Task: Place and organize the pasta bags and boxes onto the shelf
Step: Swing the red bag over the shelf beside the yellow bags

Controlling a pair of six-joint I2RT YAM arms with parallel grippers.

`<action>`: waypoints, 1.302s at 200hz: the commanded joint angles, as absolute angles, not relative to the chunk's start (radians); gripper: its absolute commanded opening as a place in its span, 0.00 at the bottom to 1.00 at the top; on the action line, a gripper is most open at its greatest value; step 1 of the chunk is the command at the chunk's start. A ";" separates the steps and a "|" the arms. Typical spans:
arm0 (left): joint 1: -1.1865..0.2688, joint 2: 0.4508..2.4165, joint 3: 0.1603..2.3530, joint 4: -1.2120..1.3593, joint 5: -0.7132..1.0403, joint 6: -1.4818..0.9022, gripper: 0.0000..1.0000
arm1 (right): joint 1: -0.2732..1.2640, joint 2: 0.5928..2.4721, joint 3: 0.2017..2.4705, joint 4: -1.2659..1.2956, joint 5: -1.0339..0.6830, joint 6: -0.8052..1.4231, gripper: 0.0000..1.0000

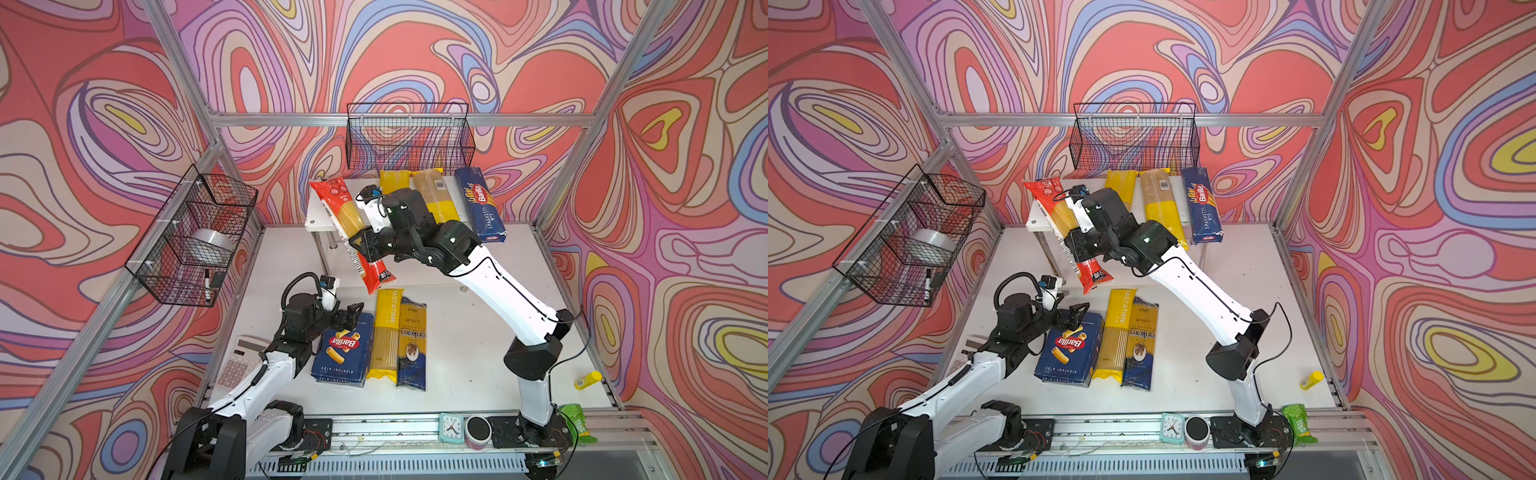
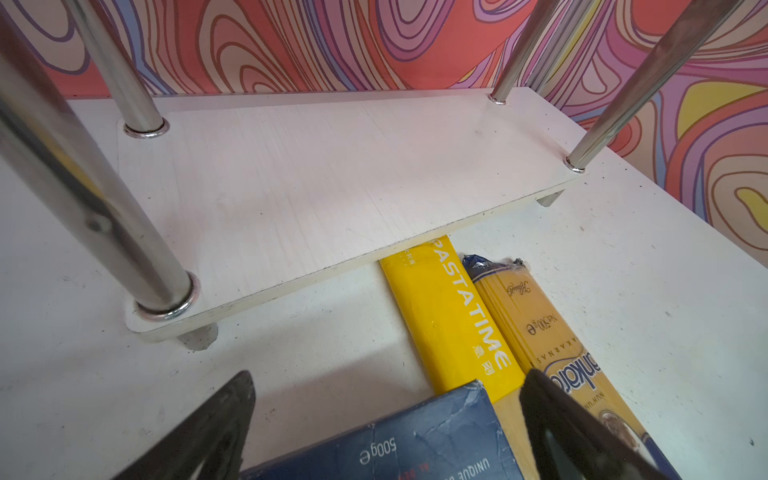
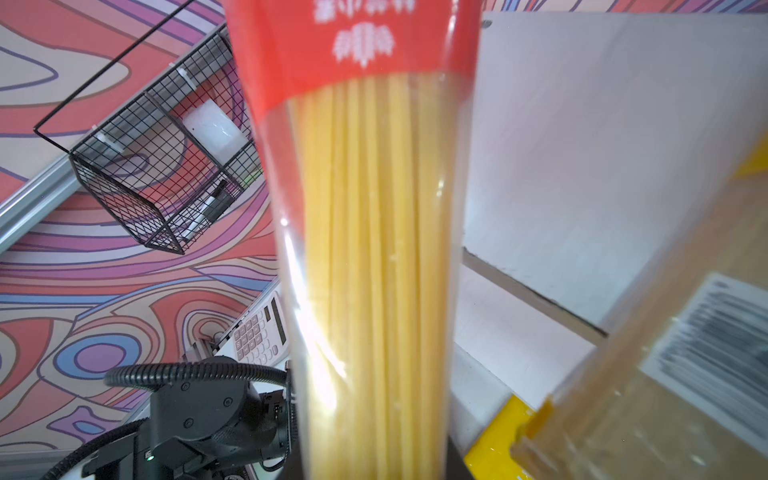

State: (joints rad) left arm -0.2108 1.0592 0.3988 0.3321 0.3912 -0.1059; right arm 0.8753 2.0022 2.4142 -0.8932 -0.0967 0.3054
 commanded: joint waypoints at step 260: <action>-0.246 1.044 0.493 0.432 0.689 -0.272 1.00 | 0.796 2.041 2.514 -0.627 0.246 0.365 0.00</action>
State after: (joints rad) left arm -0.2218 1.0626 0.4629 0.3660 0.6132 -0.1989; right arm 0.8528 2.1014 2.5015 -0.7994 0.1616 0.3630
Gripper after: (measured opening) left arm 0.994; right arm 0.253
